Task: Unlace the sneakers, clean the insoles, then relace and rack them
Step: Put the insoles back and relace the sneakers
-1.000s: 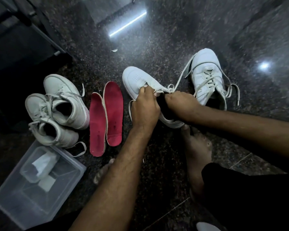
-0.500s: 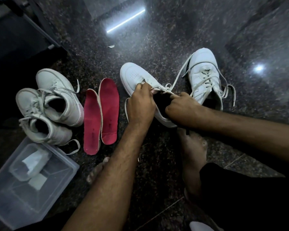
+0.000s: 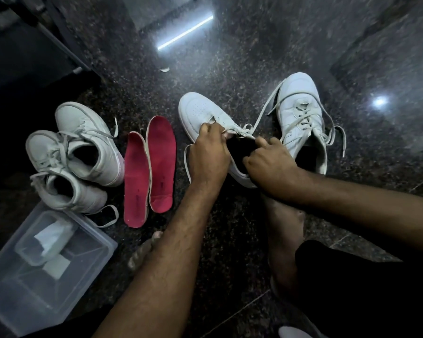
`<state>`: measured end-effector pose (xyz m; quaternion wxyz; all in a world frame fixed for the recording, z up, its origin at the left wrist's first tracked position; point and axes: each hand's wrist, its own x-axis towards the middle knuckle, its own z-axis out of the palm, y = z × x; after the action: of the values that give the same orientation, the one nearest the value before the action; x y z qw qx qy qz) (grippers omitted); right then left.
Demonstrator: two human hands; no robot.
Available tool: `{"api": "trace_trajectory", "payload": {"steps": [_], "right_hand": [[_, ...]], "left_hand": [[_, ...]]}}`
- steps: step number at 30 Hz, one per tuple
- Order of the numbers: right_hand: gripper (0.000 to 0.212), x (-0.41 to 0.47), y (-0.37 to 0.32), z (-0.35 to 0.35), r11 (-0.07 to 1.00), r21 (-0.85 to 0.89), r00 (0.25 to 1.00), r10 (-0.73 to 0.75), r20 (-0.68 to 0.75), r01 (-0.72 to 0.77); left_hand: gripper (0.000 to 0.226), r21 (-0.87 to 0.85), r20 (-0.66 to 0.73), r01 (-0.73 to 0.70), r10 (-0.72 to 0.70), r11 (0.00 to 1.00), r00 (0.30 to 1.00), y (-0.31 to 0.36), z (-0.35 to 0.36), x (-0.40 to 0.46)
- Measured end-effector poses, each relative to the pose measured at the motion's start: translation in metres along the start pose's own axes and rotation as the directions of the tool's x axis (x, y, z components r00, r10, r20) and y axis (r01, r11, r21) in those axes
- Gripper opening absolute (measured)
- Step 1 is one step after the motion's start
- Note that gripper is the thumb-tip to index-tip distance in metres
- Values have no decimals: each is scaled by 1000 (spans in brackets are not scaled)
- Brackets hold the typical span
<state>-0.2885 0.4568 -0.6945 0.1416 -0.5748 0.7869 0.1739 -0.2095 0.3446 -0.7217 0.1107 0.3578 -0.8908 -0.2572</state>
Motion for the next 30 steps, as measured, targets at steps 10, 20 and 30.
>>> {"api": "trace_trajectory", "payload": {"steps": [10, 20, 30], "right_hand": [[27, 6, 5, -1, 993, -76, 995, -87, 53, 90], [46, 5, 48, 6, 842, 538, 912, 243, -330, -30], [37, 26, 45, 2, 958, 287, 919, 100, -382, 15]], "left_hand": [[16, -31, 13, 23, -23, 999, 1000, 2, -2, -1], [16, -78, 59, 69, -65, 995, 996, 4, -6, 10], [15, -463, 123, 243, -209, 852, 970, -4, -1, 11]]}}
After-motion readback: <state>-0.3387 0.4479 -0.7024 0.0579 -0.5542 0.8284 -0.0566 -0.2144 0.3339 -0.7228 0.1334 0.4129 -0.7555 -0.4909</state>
